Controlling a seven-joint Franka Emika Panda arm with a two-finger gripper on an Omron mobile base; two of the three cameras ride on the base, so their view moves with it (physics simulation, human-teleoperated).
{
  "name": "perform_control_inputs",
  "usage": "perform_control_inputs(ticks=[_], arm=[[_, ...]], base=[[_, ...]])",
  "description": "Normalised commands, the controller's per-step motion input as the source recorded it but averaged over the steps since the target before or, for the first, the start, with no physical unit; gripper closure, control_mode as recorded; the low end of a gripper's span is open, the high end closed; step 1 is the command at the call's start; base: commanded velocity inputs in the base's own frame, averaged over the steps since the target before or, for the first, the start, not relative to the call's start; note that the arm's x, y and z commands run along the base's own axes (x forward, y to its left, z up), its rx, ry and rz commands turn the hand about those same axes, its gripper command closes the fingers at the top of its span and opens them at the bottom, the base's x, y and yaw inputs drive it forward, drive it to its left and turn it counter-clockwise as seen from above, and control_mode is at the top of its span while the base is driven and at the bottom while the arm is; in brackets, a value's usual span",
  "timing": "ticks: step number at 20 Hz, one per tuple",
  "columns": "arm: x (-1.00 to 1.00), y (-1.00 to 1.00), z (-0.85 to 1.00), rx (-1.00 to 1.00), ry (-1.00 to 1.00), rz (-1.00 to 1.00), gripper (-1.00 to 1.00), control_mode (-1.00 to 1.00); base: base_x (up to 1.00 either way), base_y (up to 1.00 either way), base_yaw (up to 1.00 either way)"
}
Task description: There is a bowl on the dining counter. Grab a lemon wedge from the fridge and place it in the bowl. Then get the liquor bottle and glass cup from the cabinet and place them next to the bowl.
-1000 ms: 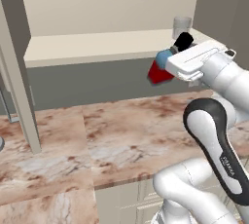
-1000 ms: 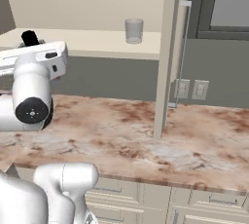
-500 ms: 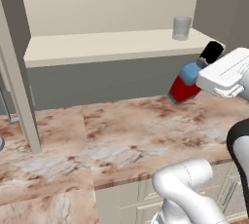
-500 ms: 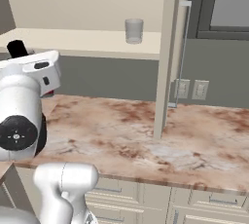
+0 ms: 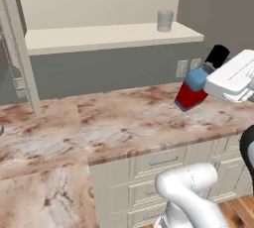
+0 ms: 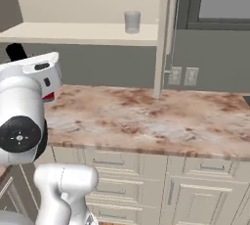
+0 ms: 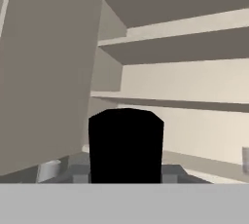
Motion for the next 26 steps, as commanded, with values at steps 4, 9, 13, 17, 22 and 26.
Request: perform_control_inputs(ticks=[4, 9, 13, 17, 22, 26], arm=[[0.00, 0.00, 0.00, 0.00, 0.00, 0.00, 1.00, 1.00], [0.00, 0.00, 0.00, 0.00, 0.00, 0.00, 1.00, 1.00], [0.00, 0.00, 0.00, 0.00, 0.00, 0.00, 1.00, 1.00], [0.00, 0.00, 0.00, 0.00, 0.00, 0.00, 1.00, 1.00], [0.00, 0.00, 0.00, 0.00, 0.00, 0.00, 1.00, 1.00], [0.00, 0.00, 0.00, 0.00, 0.00, 0.00, 1.00, 1.00]], base=[[-0.95, -0.04, -0.50], [-0.49, 0.00, -0.82], [-0.29, 0.02, -0.96], [-0.18, 0.01, -0.99], [-0.02, 0.00, -1.00], [0.08, 0.02, -0.98]])
